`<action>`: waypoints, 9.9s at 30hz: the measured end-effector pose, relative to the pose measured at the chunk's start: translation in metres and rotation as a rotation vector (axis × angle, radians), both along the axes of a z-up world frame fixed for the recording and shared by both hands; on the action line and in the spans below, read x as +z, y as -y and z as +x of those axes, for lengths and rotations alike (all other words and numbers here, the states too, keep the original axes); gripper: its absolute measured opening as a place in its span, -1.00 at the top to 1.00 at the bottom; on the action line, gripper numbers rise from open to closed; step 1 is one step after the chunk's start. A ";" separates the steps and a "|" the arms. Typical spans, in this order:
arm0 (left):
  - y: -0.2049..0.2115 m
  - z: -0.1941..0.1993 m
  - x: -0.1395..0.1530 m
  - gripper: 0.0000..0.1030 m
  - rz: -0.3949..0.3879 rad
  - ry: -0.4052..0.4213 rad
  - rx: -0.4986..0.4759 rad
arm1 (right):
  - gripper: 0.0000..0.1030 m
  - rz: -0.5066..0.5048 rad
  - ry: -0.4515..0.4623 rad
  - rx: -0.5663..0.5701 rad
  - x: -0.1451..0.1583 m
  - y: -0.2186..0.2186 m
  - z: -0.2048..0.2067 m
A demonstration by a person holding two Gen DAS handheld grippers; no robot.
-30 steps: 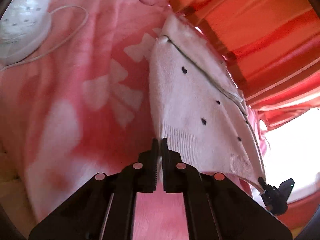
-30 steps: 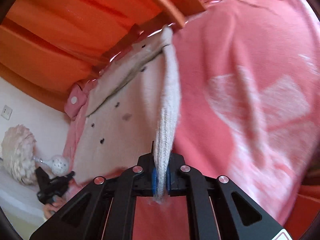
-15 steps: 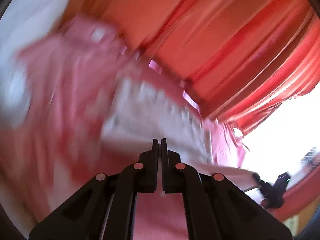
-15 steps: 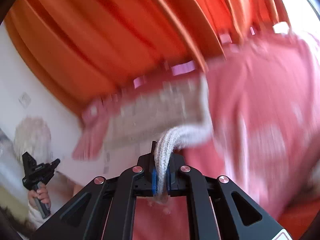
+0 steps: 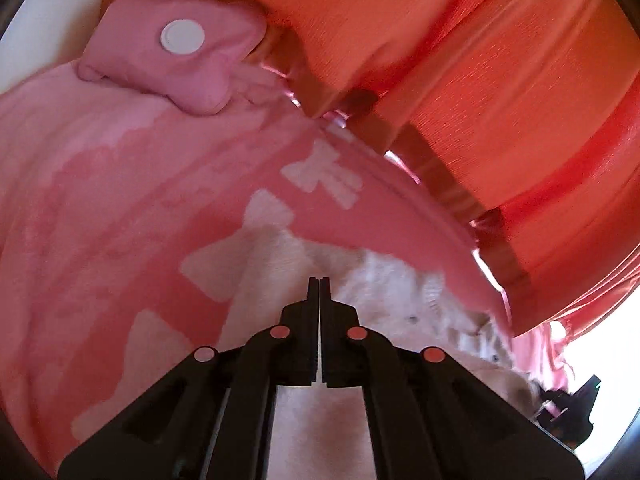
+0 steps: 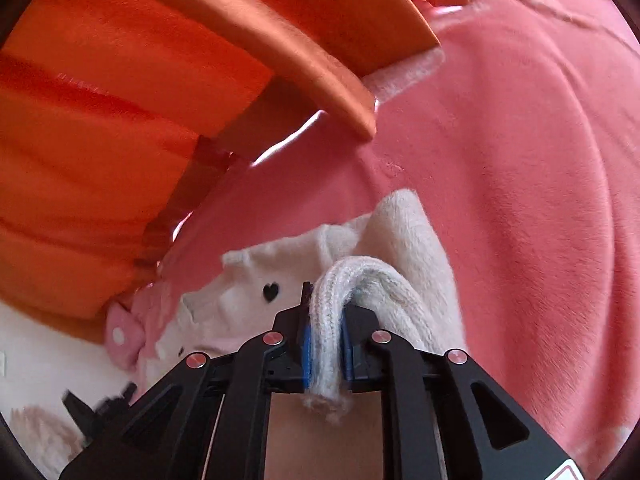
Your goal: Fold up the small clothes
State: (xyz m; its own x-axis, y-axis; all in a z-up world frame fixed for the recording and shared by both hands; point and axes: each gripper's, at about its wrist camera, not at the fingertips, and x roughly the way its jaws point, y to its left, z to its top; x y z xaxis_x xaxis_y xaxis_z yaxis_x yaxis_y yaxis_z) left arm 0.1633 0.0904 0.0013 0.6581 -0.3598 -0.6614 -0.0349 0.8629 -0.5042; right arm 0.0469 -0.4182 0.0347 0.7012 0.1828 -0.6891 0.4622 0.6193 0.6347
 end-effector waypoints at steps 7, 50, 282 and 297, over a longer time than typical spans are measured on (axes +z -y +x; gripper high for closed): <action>-0.011 -0.001 0.012 0.01 -0.054 0.047 -0.030 | -0.13 -0.078 0.169 -0.022 0.045 -0.001 -0.023; 0.022 0.038 -0.004 0.76 0.124 -0.014 -0.062 | 0.77 -0.342 -0.073 -0.038 0.019 0.002 -0.007; 0.109 -0.113 0.046 -0.28 0.117 0.043 -0.260 | 0.62 -0.208 -0.098 0.091 0.019 -0.069 -0.111; -0.059 -0.096 0.065 -0.38 0.074 0.051 0.281 | 0.71 -0.496 -0.029 0.808 0.039 -0.411 0.037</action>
